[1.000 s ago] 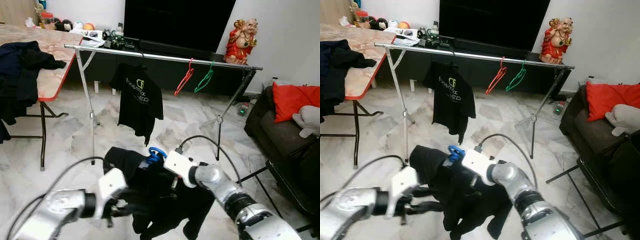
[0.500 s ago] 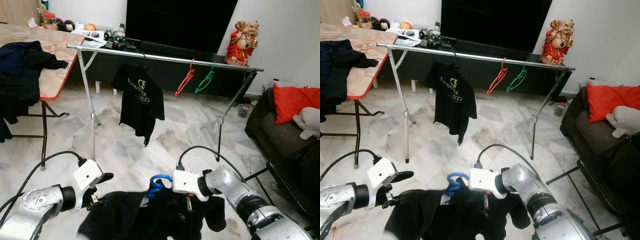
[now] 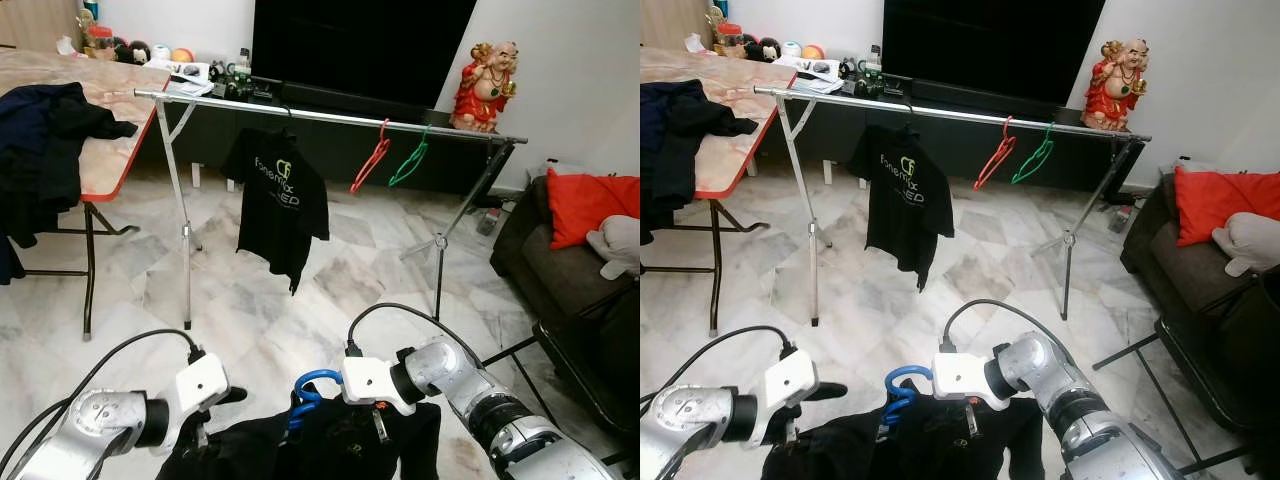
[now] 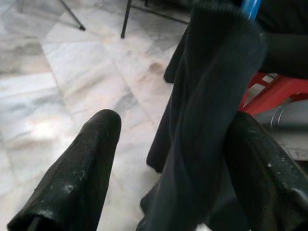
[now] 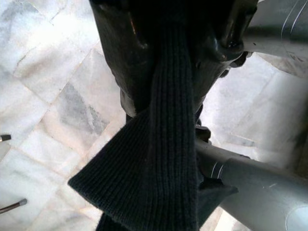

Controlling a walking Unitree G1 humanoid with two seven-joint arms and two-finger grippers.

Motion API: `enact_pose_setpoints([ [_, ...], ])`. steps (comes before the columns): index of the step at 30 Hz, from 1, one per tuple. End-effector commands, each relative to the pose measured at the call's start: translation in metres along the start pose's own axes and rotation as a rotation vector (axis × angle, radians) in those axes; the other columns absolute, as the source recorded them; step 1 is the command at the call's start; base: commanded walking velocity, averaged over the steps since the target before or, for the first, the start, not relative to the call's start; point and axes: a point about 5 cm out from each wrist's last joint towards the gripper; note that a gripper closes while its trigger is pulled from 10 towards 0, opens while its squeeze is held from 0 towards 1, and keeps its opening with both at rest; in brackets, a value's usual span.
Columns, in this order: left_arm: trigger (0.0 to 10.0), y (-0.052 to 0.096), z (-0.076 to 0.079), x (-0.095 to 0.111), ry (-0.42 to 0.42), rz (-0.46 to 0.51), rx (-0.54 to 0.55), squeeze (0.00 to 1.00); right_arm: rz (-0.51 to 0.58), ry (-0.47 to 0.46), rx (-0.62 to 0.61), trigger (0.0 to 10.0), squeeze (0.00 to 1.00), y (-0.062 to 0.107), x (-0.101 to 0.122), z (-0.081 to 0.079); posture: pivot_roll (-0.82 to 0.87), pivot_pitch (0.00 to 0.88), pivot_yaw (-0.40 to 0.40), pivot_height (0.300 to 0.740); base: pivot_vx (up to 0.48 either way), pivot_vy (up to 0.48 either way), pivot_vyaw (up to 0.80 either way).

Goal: Hang hanger

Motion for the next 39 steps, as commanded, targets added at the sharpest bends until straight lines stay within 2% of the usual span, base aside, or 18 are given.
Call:
enact_pose_setpoints([
  [1,10.0,-0.009,0.004,0.006,-0.022,0.022,-0.046,0.00,0.032,0.031,-0.017,0.0,0.00,0.004,0.007,0.003,0.28,0.000,-0.200,0.740,0.000,0.000,0.00],
  [11,9.5,-0.026,0.008,0.016,-0.020,0.071,-0.104,0.00,0.073,0.057,-0.041,0.0,0.00,-0.005,0.020,0.005,0.27,0.000,-0.204,0.740,0.000,0.000,0.00],
  [12,9.3,-0.027,0.009,0.017,-0.020,0.074,-0.106,0.00,0.076,0.057,-0.046,0.0,0.00,-0.005,0.021,0.005,0.27,0.000,-0.204,0.740,0.000,0.000,0.00],
  [13,8.2,-0.029,0.009,0.018,-0.020,0.077,-0.106,0.00,0.081,0.058,-0.053,0.0,0.00,-0.005,0.023,0.006,0.27,0.000,-0.204,0.740,0.000,0.000,0.00],
  [14,8.2,-0.029,0.009,0.018,-0.020,0.077,-0.106,0.00,0.082,0.058,-0.056,0.0,0.00,-0.005,0.024,0.007,0.27,0.000,-0.204,0.740,0.000,0.000,0.00],
  [15,6.6,-0.030,0.009,0.018,-0.020,0.078,-0.105,0.00,0.085,0.058,-0.059,0.0,0.00,-0.005,0.024,0.007,0.27,0.000,-0.205,0.740,0.000,0.000,0.00],
  [16,3.1,-0.031,0.008,0.019,-0.019,0.080,-0.099,0.00,0.089,0.058,-0.064,0.0,0.00,-0.005,0.026,0.008,0.27,0.000,-0.205,0.740,0.000,0.000,0.00],
  [17,1.9,-0.031,0.007,0.019,-0.018,0.082,-0.093,0.00,0.092,0.059,-0.067,0.0,0.00,-0.005,0.027,0.008,0.27,0.000,-0.205,0.740,0.000,0.000,0.00],
  [18,1.9,-0.031,0.007,0.020,-0.018,0.082,-0.089,0.00,0.094,0.059,-0.069,0.0,0.00,-0.005,0.028,0.009,0.27,0.000,-0.205,0.740,0.000,0.000,0.00],
  [19,0.0,-0.032,0.006,0.020,-0.017,0.083,-0.087,0.00,0.095,0.059,-0.069,0.0,0.00,-0.005,0.028,0.009,0.27,0.000,-0.207,0.740,0.000,0.000,0.00],
  [39,0.0,-0.034,0.001,0.014,-0.018,0.052,-0.036,0.00,0.106,0.055,-0.078,0.0,0.00,-0.006,0.031,0.010,0.26,0.000,-0.205,0.740,0.000,0.000,0.00],
])
Point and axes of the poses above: a point about 5 cm out from each wrist's last joint towards the gripper, its own y axis pointing back from the gripper into the wrist, its own x axis along the axis of the wrist's last joint, z = x × y, and after that the axes turned 13 degrees about -y, right-handed
